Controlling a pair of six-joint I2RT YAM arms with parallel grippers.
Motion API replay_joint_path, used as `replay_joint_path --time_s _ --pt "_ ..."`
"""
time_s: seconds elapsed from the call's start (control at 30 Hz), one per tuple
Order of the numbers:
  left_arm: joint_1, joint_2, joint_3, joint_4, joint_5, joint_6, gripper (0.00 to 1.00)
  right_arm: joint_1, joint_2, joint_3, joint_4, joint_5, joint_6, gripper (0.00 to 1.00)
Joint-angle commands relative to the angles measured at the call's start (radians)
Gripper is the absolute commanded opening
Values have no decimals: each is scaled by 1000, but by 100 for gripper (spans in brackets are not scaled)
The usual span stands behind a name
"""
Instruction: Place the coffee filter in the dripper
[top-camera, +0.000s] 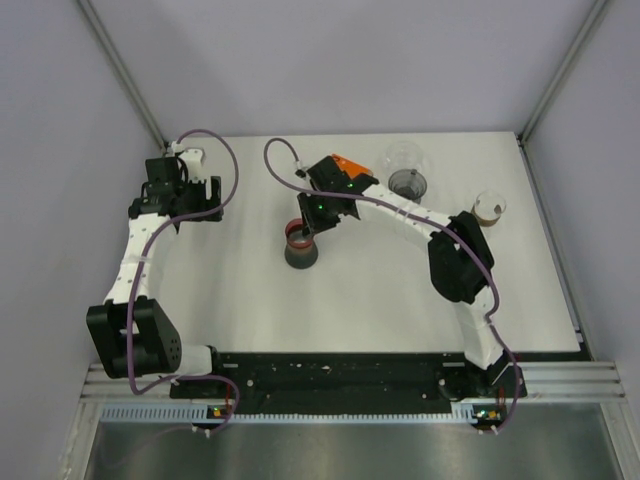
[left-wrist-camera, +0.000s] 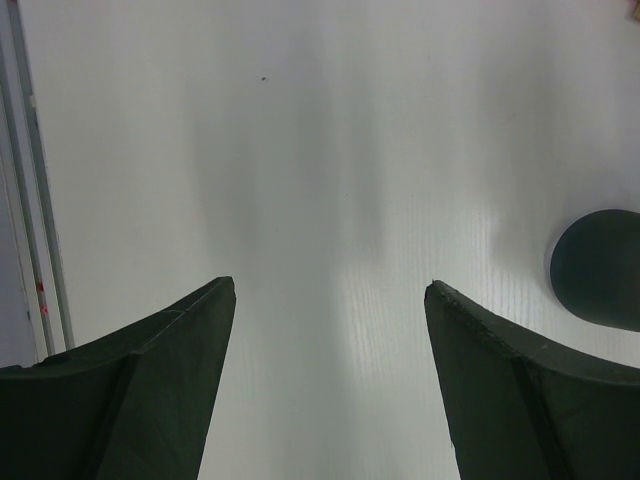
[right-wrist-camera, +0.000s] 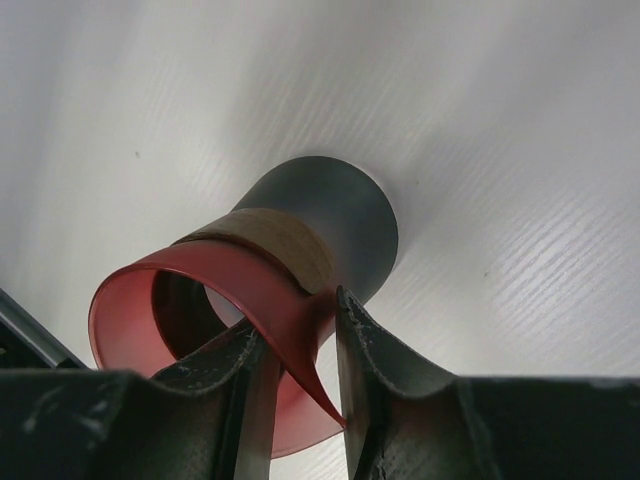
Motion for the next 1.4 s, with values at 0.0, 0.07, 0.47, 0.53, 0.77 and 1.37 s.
replay_joint_path --time_s 0.0,0.07,0.47,0.53,0.77,1.37 --pt "4 -15 -5 18 -5 9 82 19 3 34 52 9 12 32" --pt "4 -15 -8 20 -6 11 83 19 -17 53 11 18 -9 41" --pt "4 -21 -8 18 -2 9 83 -201 -332 -21 -48 167 -83 77" --pt "4 -24 -5 18 1 8 83 -310 -355 -89 -20 184 -61 77" --pt "4 -27 -5 14 -2 6 83 -525 -288 -166 49 178 -31 75" --pt "4 -37 -10 12 -6 17 83 -605 -47 -66 43 123 -38 32"
